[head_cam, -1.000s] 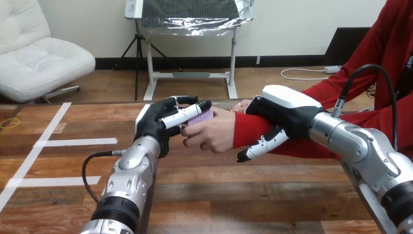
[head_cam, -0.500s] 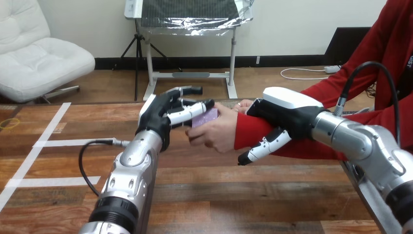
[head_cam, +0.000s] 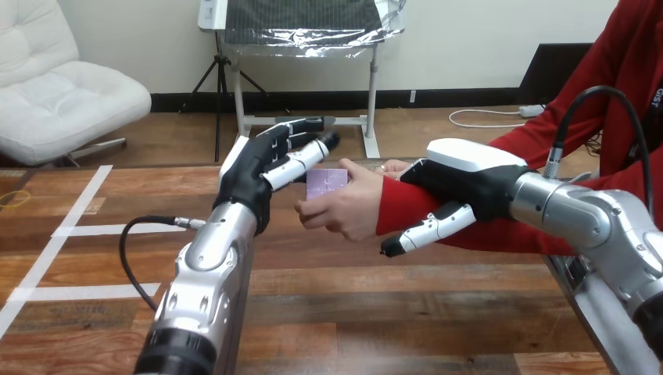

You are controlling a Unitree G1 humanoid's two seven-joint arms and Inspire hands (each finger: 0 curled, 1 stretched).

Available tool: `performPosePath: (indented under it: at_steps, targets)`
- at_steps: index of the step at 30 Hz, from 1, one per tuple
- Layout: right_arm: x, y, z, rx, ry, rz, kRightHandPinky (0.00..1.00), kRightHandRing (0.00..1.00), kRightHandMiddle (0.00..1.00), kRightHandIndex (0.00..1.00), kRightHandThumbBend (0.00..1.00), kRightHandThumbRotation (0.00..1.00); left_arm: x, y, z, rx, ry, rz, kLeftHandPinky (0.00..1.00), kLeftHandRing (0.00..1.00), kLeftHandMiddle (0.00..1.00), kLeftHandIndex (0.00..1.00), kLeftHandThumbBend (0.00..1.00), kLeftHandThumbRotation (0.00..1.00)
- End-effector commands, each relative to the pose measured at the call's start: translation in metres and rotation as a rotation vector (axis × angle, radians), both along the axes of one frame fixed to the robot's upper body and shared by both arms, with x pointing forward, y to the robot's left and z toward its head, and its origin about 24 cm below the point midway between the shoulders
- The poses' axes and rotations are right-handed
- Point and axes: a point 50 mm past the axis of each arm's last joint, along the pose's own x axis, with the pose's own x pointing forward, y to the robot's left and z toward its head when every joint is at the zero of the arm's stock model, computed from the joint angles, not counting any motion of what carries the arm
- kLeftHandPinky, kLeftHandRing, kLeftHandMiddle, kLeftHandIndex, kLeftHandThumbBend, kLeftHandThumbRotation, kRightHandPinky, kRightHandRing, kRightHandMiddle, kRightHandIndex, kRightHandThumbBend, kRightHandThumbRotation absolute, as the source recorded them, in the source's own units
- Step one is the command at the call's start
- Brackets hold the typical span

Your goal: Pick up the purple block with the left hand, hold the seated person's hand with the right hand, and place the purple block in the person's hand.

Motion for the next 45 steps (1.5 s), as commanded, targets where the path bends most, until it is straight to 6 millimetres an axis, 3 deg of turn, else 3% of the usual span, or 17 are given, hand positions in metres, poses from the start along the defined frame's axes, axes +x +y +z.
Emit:
performPosePath:
  at_steps: [1,11,29,45]
  targets:
    - [-0.001,0.004,0.016,0.036,-0.043,0.024,0.62,0.76,0.76,0.77,1.00,0.79,-0.002,0.011,0.013,0.027,-0.074,0.011,0.64,0.74,0.76,0.72,0.51,0.60]
    - [-0.006,-0.001,0.014,0.011,0.008,0.017,0.68,0.80,0.80,0.81,1.00,0.82,-0.011,0.019,0.011,0.048,-0.088,0.021,0.67,0.73,0.76,0.69,0.52,0.60]
    - [-0.013,-0.012,0.014,0.021,0.079,-0.009,0.72,0.85,0.86,0.78,1.00,0.81,-0.029,0.031,0.003,0.058,-0.086,0.033,0.67,0.73,0.75,0.68,0.48,0.60]
    - [-0.014,-0.025,0.017,0.056,0.092,-0.088,0.75,0.87,0.88,0.88,1.00,0.84,-0.049,0.038,-0.006,0.089,-0.082,0.048,0.66,0.72,0.73,0.67,0.47,0.54]
